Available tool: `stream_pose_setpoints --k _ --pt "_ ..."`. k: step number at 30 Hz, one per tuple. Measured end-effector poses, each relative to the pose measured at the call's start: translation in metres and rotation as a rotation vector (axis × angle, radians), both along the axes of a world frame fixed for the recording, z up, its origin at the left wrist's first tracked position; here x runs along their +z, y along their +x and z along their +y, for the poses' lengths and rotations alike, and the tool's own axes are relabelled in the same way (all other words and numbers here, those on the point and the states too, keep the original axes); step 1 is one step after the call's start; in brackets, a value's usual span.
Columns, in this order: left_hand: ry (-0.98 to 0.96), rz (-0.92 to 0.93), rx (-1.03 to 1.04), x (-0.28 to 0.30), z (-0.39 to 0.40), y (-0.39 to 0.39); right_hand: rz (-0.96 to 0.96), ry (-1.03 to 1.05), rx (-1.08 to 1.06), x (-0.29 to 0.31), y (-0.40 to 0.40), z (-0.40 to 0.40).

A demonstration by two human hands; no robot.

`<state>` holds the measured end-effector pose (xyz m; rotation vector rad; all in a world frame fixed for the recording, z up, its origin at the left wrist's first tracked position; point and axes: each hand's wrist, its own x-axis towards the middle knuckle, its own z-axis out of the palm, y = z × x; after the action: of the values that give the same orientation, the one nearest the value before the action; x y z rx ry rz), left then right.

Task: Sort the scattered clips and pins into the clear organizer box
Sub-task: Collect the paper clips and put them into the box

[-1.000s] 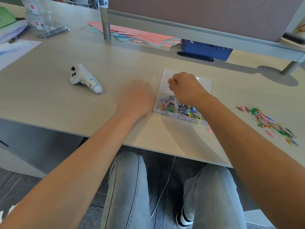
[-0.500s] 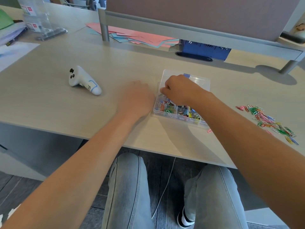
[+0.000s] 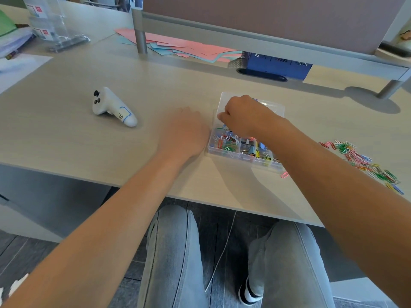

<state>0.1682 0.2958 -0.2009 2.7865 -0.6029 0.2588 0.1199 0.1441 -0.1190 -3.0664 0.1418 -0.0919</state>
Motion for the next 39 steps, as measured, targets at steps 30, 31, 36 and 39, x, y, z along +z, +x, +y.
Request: stream_pose_setpoints --k 30,31,36,39 --pt "-0.014 -0.018 0.000 0.000 0.000 -0.001 -0.326 0.267 -0.057 -0.017 0.021 -0.004" --pt "-0.014 -0.019 -0.001 0.000 -0.001 -0.001 -0.262 0.199 -0.026 -0.014 0.022 -0.008" --pt "-0.007 -0.025 0.002 -0.001 -0.001 0.001 -0.100 0.078 0.100 -0.006 0.013 -0.016" --pt "-0.011 -0.023 -0.001 -0.001 -0.001 0.001 -0.066 0.033 0.143 -0.009 0.008 -0.014"
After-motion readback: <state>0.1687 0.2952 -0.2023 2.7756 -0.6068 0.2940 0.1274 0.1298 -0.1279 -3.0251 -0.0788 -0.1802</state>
